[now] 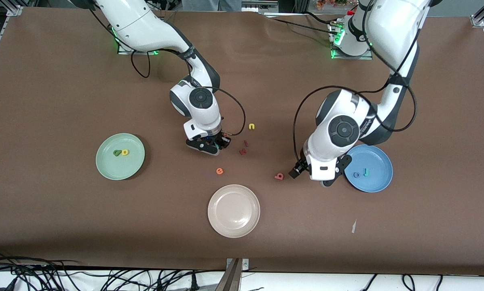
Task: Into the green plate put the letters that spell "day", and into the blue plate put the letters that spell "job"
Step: 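Grasp the pink letter with the left gripper while the right gripper grasps the teal y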
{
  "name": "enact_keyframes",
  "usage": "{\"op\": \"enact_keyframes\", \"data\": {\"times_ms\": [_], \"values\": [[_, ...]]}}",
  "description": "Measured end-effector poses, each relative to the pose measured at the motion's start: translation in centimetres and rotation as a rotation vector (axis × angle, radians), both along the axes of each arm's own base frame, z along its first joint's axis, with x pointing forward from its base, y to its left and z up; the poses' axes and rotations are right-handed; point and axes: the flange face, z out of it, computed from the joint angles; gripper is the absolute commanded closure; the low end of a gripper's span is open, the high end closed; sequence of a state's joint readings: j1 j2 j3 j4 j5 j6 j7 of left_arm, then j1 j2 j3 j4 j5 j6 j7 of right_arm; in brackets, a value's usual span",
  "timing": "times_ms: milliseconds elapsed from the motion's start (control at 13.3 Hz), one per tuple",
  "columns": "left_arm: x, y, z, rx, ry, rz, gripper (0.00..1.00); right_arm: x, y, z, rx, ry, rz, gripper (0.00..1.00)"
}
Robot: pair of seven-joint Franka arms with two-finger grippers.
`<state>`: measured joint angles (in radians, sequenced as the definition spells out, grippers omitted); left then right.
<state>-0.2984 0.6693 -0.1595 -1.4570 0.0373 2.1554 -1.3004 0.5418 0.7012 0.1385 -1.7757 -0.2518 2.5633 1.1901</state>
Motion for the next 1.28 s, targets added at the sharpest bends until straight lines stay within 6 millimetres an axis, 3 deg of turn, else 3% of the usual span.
{"op": "enact_keyframes", "data": {"times_ms": [151,301,377,452,603,904,1281], "values": [[0.6,-0.9,-3.9,-0.019,-0.027,0.042,0.01,0.0,0.1,0.1,0.000,-0.005,0.005,0.74],[0.9,-1.2,-6.3,-0.024,-0.018,0.074,0.01,0.0,0.1,0.1,0.001,-0.007,0.006,0.76],[1.0,-1.3,-6.9,-0.023,-0.013,0.088,0.01,0.1,0.1,0.1,0.001,-0.008,0.006,0.74],[0.9,-1.5,-7.4,-0.023,-0.008,0.103,0.01,0.1,0.1,0.1,0.001,-0.008,0.006,0.56],[0.5,-2.4,-8.7,-0.022,-0.009,0.125,0.01,0.1,0.1,0.2,0.002,-0.009,0.002,0.40],[-0.1,-4.1,-11.9,-0.025,-0.010,0.151,0.01,0.0,0.5,0.3,0.008,-0.012,-0.026,0.39],[0.1,-4.6,-13.1,-0.029,-0.007,0.171,0.01,-1.7,2.3,-0.1,0.000,-0.011,-0.019,0.41]]}}
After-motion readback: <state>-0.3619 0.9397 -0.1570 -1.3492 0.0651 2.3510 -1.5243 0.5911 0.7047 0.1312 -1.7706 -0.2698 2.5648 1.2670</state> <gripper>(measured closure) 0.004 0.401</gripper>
